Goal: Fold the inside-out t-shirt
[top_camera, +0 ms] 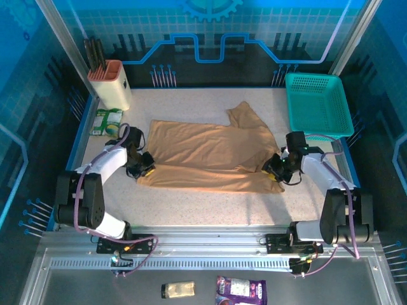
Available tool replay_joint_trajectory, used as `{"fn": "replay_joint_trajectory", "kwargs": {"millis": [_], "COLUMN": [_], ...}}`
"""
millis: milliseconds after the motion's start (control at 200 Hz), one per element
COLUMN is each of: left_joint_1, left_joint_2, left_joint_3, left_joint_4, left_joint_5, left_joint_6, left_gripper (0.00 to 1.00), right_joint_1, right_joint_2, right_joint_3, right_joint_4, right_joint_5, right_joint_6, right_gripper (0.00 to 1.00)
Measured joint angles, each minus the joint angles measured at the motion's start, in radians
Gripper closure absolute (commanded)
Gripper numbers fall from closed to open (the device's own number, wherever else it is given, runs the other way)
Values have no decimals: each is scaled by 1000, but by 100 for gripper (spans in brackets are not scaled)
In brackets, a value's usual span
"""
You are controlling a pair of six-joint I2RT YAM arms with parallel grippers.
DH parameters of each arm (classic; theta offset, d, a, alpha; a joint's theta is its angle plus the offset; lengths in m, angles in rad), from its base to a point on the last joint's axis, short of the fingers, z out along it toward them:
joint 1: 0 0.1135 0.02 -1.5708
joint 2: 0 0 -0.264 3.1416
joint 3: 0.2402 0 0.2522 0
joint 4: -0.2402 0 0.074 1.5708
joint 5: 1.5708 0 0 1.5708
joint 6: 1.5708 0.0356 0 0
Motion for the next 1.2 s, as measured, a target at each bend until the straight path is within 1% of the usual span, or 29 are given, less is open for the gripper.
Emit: {"fn": "replay_joint_trajectory", "kwargs": {"millis": [105, 210, 255, 400, 615, 730, 836, 946, 1031, 1201], "left_joint_1": [0, 4, 9, 11, 11, 11, 11, 11, 11, 10], "left_joint_2": [3, 1, -21, -74, -137, -179, -221, -246, -241, -197], "left_joint_3": [-49, -117, -130, -185, -223, -220, -200, -164, -136, -70], "left_joint_4": [8, 25, 37, 72, 72, 63, 48, 56, 77, 109], "left_joint_5": [-17, -29, -31, -32, -21, -21, -8, 24, 66, 117], "left_joint_6": [0, -4, -5, -32, -66, -76, -76, -76, -80, -80], "left_gripper": [90, 89, 88, 88, 85, 83, 81, 80, 80, 80], "right_joint_1": [-11, -53, -73, -126, -134, -129, -91, -17, 42, 136], "right_joint_2": [9, 29, 36, 65, 78, 53, -2, -19, 8, 129], "right_joint_3": [-36, -64, -74, -106, -101, -73, -17, 61, 115, 169], "right_joint_4": [11, 13, 16, 30, 26, -12, -51, -63, -63, -30], "right_joint_5": [10, 31, 42, 69, 69, 103, 129, 121, 108, 69], "right_joint_6": [-20, -47, -57, -79, -98, -105, -117, -128, -127, -121], "right_gripper": [67, 65, 63, 62, 61, 61, 62, 64, 65, 66]}}
